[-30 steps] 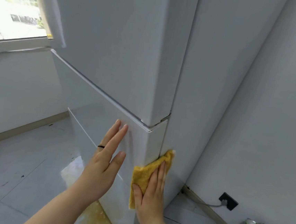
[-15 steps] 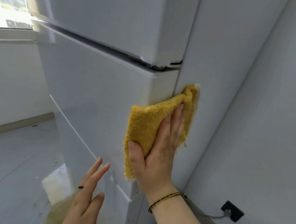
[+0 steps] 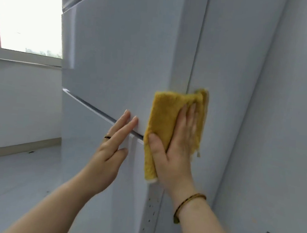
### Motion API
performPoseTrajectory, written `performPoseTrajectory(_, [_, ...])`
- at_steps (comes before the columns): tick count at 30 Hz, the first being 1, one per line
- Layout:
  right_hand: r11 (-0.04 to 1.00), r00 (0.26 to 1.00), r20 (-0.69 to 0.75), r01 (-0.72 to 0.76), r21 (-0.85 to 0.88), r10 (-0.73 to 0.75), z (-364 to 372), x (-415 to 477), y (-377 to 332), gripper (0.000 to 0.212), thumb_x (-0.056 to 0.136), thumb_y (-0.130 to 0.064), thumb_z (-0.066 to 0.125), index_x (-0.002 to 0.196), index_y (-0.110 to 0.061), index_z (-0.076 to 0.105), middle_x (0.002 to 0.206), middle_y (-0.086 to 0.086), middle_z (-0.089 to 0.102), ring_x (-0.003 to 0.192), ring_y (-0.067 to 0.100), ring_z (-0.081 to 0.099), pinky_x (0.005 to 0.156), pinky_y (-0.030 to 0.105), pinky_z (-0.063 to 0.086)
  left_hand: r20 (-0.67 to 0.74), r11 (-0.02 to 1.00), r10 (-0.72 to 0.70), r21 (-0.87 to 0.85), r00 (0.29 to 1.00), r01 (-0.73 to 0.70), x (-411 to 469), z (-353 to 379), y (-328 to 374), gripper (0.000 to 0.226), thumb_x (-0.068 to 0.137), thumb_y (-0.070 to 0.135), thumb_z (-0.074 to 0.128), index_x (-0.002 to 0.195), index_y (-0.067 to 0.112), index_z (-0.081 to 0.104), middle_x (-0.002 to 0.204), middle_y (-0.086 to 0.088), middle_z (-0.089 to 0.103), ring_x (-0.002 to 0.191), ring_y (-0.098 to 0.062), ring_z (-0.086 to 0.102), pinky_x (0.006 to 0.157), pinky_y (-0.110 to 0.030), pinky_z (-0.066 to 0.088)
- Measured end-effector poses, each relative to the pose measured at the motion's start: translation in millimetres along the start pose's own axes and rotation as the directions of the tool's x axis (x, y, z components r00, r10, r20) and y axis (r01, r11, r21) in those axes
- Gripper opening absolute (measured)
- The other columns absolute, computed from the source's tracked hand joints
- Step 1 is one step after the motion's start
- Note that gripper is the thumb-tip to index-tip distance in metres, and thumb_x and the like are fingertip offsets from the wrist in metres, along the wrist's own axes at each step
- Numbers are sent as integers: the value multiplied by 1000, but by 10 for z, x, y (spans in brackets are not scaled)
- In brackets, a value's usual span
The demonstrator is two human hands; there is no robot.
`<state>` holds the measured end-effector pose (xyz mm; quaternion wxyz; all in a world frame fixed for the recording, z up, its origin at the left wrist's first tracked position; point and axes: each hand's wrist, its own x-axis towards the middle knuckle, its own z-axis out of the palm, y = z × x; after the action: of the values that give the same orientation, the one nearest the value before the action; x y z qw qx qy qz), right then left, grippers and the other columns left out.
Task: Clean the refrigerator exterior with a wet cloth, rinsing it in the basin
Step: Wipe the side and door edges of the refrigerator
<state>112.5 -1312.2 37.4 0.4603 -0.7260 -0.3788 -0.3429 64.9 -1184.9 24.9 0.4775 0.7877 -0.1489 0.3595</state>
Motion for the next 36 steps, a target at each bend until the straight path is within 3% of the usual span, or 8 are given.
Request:
performPoseTrajectory(6, [988, 993, -63, -106, -109, 100, 471, -1214, 442, 74, 93, -59, 21, 147, -16, -7, 155, -3, -15, 143, 13, -6, 113, 20, 5, 64, 989, -57, -136, 996, 65, 18, -108, 21, 38, 79, 32, 37, 114, 46, 41, 116, 60, 27, 119, 31, 19, 92, 8, 21])
performPoseTrajectory(11, [972, 971, -42, -235, 20, 236, 301, -713, 153, 75, 72, -82, 21, 119, -62, -33, 131, -40, -40, 130, -9, -30, 104, 7, -20, 73, 996, -57, -71, 996, 62, -10, -104, 48, 50, 68, 64, 37, 117, 51, 36, 128, 52, 20, 121, 30, 15, 92, 9, 18])
performPoseTrajectory(15, [996, 980, -178, -91, -3, 89, 221, -243, 5, 72, 77, -70, 29, 126, -62, -23, 134, -43, -31, 132, -9, -27, 109, 17, -14, 71, 999, -27, -45, 997, 30, -19, -98, 63, 72, 60, 89, 30, 120, 50, 35, 132, 51, 19, 125, 26, 15, 93, 8, 17])
performPoseTrajectory(21, [989, 975, -219, -72, -131, 42, 505, -898, 306, 66, 92, -59, 22, 145, -34, -10, 153, -17, -14, 141, 6, -9, 111, 36, 9, 44, 999, -22, -29, 999, 24, -23, -46, 42, 75, 59, 91, 24, 121, 49, 32, 130, 50, 18, 122, 30, 12, 91, 10, 14])
performPoseTrajectory(24, [989, 974, -220, -76, -124, 47, 470, -823, 306, 68, 90, -63, 20, 143, -39, -14, 151, -21, -19, 140, 2, -13, 115, 44, 8, 30, 999, -36, -28, 999, 37, -39, -7, 50, 75, 59, 91, 23, 121, 49, 31, 135, 41, 15, 122, 30, 11, 91, 10, 13])
performPoseTrajectory(28, [999, 976, -214, -45, -14, 41, 221, -133, -3, 71, 80, -68, 27, 132, -57, -19, 142, -32, -24, 133, -8, -22, 111, 28, -7, 30, 999, -27, -42, 999, 28, -30, 12, 50, 77, 59, 91, 22, 123, 47, 30, 136, 44, 13, 123, 30, 11, 91, 10, 13])
performPoseTrajectory(32, [999, 956, -293, 20, -38, -30, 154, 141, -50, 72, 82, -58, 33, 140, -43, -7, 147, -21, -8, 135, -2, -13, 113, 22, -8, 43, 997, -37, -65, 998, 39, -26, -3, 8, 74, 62, 89, 24, 125, 49, 31, 130, 54, 17, 126, 26, 11, 92, 9, 15])
performPoseTrajectory(36, [993, 976, -216, -18, -119, -8, 497, -783, 288, 68, 91, -60, 23, 145, -33, -10, 154, -15, -14, 142, 10, -9, 114, 30, 1, 37, 999, -27, -45, 999, 28, -41, 21, -2, 69, 64, 88, 24, 122, 51, 29, 131, 52, 15, 124, 28, 11, 92, 9, 15])
